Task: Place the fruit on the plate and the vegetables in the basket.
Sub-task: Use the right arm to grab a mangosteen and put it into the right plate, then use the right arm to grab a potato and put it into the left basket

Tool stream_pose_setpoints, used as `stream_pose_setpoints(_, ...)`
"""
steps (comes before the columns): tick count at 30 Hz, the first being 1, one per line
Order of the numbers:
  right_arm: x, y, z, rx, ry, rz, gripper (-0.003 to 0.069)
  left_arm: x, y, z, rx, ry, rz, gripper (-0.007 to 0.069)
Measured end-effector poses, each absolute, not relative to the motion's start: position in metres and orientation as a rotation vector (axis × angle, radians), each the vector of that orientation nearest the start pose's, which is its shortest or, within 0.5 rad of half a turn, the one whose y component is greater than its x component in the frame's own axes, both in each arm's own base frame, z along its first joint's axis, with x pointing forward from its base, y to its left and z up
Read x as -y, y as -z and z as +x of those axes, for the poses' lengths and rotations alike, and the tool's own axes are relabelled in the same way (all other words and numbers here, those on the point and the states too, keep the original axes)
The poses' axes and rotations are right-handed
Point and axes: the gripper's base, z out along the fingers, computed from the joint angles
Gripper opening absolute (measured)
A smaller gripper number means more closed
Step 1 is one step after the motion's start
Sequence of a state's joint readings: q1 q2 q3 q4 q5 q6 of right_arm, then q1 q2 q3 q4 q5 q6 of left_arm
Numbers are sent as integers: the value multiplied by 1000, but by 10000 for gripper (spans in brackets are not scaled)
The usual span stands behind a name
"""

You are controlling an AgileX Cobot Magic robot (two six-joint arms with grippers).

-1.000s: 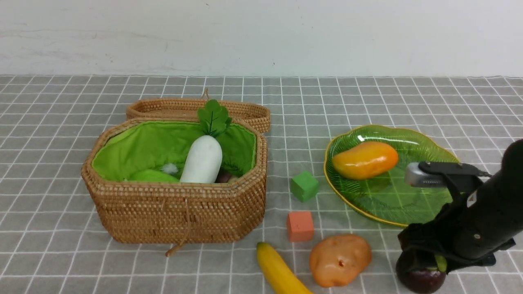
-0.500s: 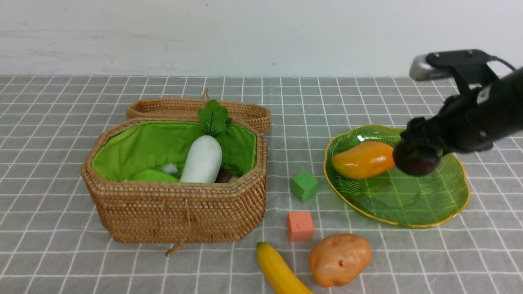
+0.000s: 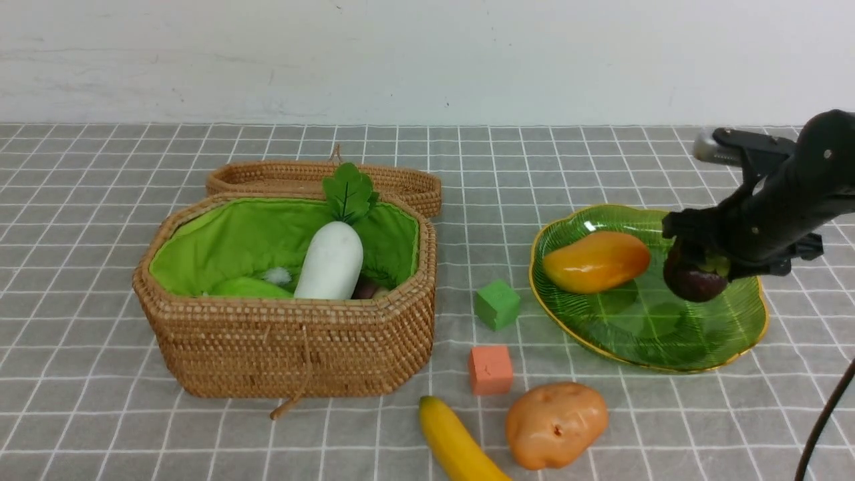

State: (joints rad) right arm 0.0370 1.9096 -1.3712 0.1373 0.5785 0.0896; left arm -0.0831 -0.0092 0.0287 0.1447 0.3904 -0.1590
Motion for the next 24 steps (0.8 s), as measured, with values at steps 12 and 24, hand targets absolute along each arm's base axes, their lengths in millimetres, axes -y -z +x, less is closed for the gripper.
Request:
stream_pose_setpoints(12, -21, -230, 399, -2633, -144, 144, 664, -1, -169, 52, -1889, 22, 17, 239)
stream_pose_setpoints(24, -137, -268, 303, -2400, -208, -1068, 483, -1, -169, 52, -1889, 22, 17, 239)
